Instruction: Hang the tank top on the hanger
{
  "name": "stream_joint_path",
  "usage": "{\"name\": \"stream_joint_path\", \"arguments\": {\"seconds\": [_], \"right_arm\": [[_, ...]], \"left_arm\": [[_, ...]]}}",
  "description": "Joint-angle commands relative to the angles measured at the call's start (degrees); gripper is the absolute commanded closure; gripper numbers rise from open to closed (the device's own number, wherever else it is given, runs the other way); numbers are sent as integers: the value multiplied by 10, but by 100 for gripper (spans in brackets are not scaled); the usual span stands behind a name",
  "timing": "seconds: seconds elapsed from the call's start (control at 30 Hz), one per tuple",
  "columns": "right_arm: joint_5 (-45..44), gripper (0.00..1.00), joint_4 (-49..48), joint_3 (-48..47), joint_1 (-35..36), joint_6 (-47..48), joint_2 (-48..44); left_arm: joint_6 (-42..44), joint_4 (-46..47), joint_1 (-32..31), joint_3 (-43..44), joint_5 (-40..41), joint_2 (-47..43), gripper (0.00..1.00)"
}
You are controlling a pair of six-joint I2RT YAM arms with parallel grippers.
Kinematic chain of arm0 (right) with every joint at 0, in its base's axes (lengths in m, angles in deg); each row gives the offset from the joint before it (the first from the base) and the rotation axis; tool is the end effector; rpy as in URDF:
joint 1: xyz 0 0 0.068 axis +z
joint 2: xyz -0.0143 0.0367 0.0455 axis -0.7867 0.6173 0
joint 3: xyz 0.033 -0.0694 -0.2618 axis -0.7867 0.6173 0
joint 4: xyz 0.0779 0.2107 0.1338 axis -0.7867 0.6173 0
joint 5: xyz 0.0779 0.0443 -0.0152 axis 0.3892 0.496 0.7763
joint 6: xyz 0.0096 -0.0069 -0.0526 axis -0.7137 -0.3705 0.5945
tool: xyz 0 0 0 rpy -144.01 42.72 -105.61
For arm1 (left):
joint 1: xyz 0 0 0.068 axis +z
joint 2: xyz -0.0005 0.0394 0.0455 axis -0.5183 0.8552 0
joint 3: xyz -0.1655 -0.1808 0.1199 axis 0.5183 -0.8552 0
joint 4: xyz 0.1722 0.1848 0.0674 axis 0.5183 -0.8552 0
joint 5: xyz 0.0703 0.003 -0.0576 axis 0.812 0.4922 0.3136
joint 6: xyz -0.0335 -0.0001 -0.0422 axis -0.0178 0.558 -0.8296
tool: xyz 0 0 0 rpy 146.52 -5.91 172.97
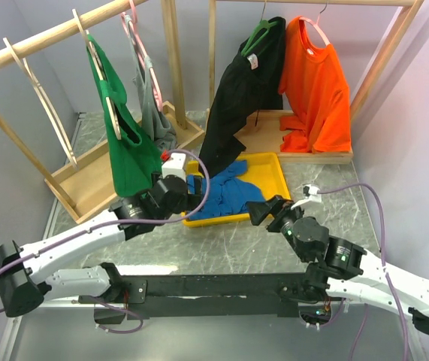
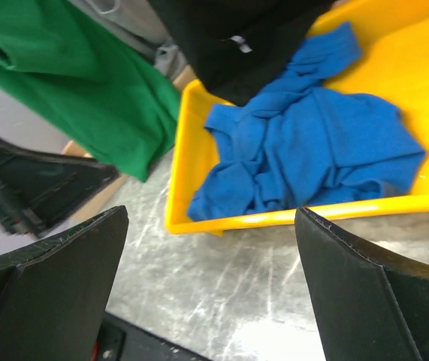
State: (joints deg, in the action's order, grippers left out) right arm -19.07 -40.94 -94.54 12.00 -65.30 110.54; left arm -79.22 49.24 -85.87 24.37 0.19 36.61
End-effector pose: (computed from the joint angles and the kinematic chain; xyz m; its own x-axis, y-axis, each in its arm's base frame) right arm 0.0763 0.1052 0.2822 -0.3963 0.5114 -0.7625 -0.2128 0.7567 0.6182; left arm 0.1535 -0.1864 0.3046 -0.5423 -0.0872 -0.8356 0.2086 0.9495 -0.2345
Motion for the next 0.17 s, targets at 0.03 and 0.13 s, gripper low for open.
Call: {"name": "stream_joint_path", "arguments": {"seconds": [0.03,0.13], "right_arm": [[-56,0,12,0,2,-3,21],[-81,0,23,-15,2,9,55]], "left_arm": [[-60,69,0,2,-31,-1,1],[-58,82,0,-2,-30,13,0]]}}
